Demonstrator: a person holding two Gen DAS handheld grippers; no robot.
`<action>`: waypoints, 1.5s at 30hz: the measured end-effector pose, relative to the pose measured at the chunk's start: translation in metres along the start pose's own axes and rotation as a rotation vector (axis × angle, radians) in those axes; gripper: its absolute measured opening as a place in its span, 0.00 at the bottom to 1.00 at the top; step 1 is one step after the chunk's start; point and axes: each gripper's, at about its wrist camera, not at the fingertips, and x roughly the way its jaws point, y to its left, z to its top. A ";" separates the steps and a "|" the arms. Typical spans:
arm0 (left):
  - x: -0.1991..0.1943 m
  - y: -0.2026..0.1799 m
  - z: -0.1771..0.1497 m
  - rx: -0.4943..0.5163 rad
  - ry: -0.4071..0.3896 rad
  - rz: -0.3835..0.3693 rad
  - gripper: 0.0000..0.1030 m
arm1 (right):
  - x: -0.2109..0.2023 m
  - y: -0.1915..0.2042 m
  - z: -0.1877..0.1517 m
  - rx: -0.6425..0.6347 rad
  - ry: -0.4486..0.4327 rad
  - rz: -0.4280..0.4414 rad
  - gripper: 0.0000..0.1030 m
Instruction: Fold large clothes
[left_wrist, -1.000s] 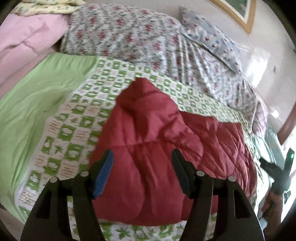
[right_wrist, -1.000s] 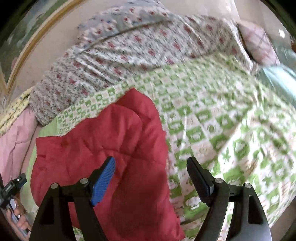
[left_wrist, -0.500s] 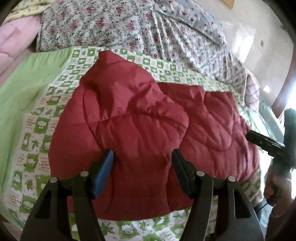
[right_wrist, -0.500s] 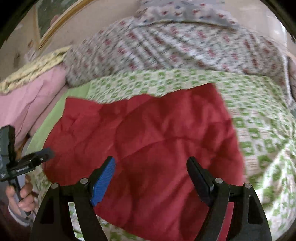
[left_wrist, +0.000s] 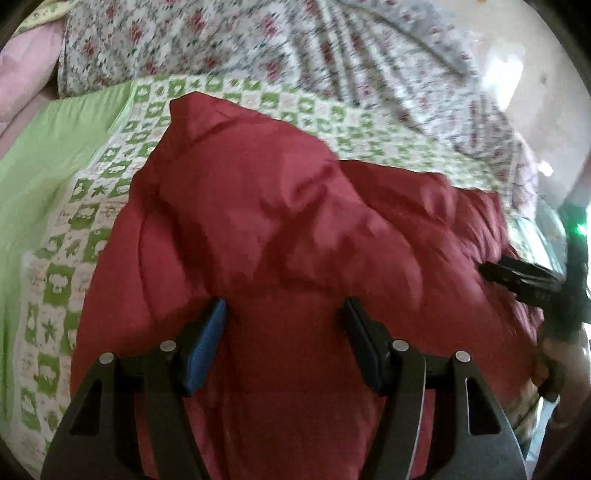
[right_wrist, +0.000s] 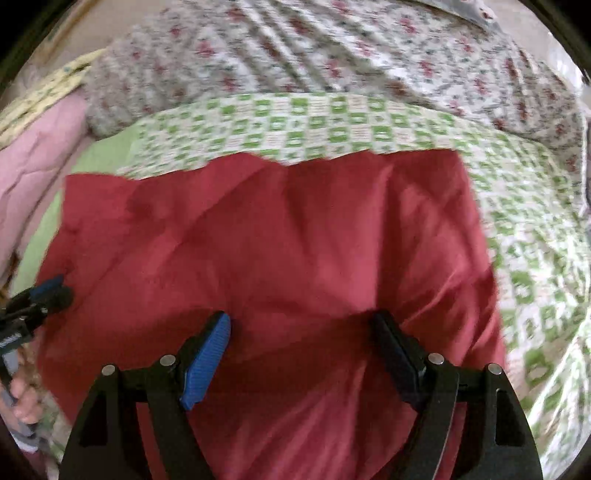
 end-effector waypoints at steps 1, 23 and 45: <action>0.006 0.001 0.008 -0.015 0.017 0.004 0.62 | 0.004 -0.008 0.002 0.023 0.005 -0.004 0.77; 0.088 0.038 0.073 -0.220 0.110 -0.003 0.66 | 0.027 -0.053 -0.003 0.172 -0.009 0.000 0.80; -0.036 0.029 -0.015 -0.187 -0.024 -0.037 0.34 | 0.024 -0.054 -0.006 0.159 -0.040 0.025 0.83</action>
